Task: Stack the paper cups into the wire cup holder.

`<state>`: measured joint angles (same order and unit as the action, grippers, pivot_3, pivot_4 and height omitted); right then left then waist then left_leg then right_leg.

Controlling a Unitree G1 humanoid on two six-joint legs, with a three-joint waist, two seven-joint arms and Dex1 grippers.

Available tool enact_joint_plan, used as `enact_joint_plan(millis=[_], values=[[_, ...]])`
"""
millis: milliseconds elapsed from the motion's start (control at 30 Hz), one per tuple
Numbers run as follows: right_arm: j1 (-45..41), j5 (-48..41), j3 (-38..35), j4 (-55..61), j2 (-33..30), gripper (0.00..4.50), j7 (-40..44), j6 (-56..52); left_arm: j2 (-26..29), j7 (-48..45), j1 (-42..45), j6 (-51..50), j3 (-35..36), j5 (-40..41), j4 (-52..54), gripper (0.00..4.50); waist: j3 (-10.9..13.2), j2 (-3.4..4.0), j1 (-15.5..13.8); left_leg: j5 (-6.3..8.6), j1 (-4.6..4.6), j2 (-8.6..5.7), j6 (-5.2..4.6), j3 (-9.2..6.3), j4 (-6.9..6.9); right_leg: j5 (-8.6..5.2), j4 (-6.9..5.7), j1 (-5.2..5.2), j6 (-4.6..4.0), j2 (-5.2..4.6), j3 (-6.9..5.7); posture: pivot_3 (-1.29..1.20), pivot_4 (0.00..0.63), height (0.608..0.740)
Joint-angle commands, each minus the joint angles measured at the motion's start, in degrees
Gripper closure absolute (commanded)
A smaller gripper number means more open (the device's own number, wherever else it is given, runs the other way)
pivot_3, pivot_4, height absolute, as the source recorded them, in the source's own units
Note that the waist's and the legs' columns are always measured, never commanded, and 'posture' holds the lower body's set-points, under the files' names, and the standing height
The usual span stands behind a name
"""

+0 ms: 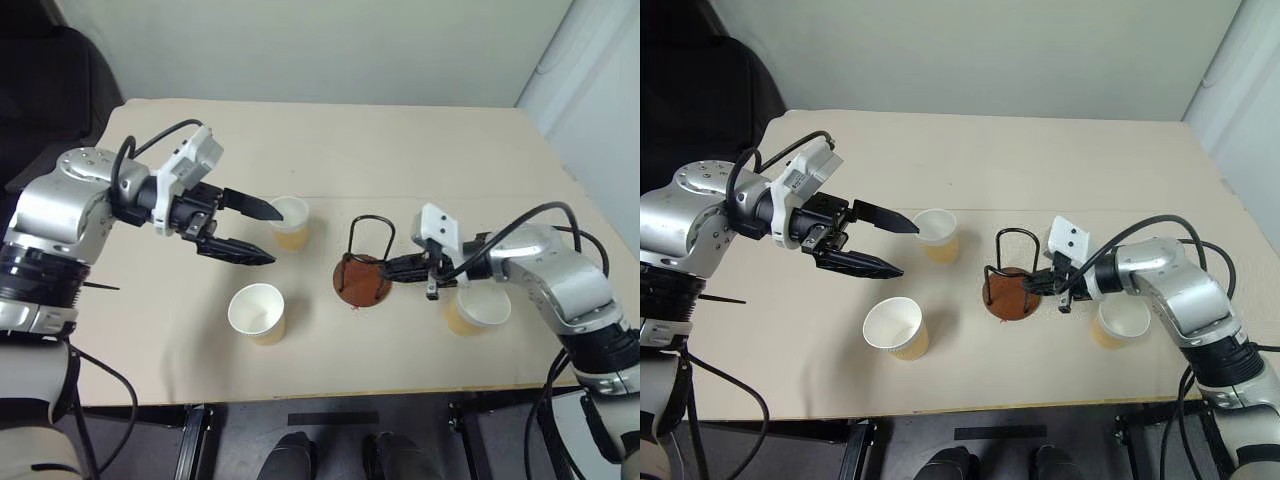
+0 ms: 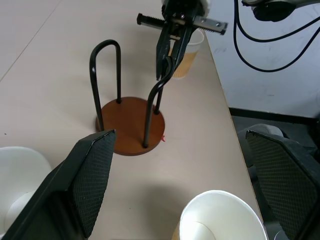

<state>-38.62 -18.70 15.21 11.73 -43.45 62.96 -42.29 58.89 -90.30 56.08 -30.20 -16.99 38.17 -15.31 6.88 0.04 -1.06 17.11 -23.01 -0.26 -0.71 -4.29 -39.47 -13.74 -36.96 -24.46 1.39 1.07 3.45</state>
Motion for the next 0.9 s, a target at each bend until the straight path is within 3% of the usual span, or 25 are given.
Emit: enact_joint_plan(millis=[33,200,633,900], values=[[-0.77,0.53,-0.61,0.09,-0.78,2.71,0.87,1.50,-0.16,-2.20,0.84,-0.23,0.88,0.12,0.96,0.00,0.00,0.00,0.03,0.00,0.00,0.00,0.00,0.00,0.00,0.00,0.00,0.00,0.00,0.00,0.00,0.00,0.150,0.740],[-0.75,0.48,-2.13,-0.20,-1.27,1.02,0.48,1.41,-0.99,-2.20,1.13,0.09,1.32,-0.44,0.10,0.00,0.00,0.00,0.06,0.00,0.00,0.00,0.00,0.00,0.00,0.00,0.00,0.00,0.00,0.00,0.00,0.00,0.150,0.740],[-3.63,-8.45,-15.96,2.30,-3.71,1.02,-3.29,-9.68,-5.45,-2.19,3.39,-1.05,4.45,-4.17,-4.20,0.00,0.00,0.00,0.04,0.00,0.00,0.00,0.00,0.00,0.00,0.00,0.01,0.02,0.00,0.00,0.00,0.00,0.150,0.740],[0.39,-15.35,-21.71,13.02,-13.22,1.02,-2.18,-16.54,-7.05,-2.20,4.60,1.86,4.78,-7.28,-6.41,0.00,0.00,0.00,-0.23,0.00,0.01,0.00,0.00,0.01,0.13,-0.01,0.08,0.04,0.01,0.00,0.00,0.00,0.150,0.740]])
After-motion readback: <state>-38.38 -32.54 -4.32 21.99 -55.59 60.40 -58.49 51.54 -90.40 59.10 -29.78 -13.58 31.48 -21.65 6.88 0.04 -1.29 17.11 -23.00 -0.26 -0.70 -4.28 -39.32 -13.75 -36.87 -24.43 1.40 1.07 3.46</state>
